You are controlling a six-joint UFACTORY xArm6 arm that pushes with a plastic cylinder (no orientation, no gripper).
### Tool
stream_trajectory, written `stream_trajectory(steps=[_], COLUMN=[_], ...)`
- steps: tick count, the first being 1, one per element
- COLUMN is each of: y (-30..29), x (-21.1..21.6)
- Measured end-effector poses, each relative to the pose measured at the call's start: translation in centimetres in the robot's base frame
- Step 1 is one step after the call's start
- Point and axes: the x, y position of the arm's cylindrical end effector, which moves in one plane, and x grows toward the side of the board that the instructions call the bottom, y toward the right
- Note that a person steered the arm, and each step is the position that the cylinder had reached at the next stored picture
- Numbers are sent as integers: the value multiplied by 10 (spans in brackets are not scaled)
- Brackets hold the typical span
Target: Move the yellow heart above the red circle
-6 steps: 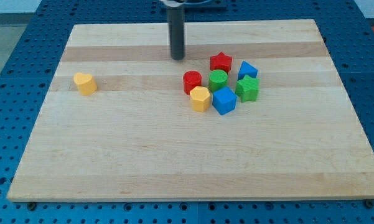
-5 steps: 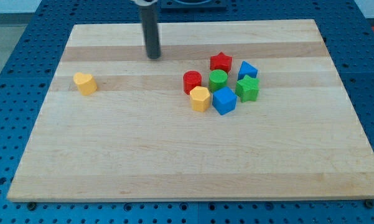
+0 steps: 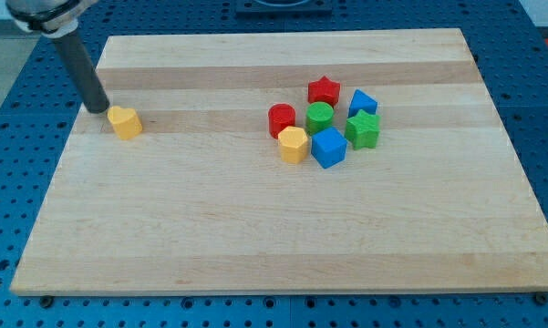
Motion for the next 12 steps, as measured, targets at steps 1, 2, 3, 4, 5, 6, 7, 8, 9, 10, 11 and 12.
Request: stream_trajectory(steps=[1, 2, 3, 4, 5, 6, 7, 8, 9, 10, 11, 12], y=[-10, -6, 22, 54, 69, 89, 104, 106, 97, 92, 92, 92], x=[23, 31, 31, 38, 58, 60, 47, 30, 16, -5, -23, -41])
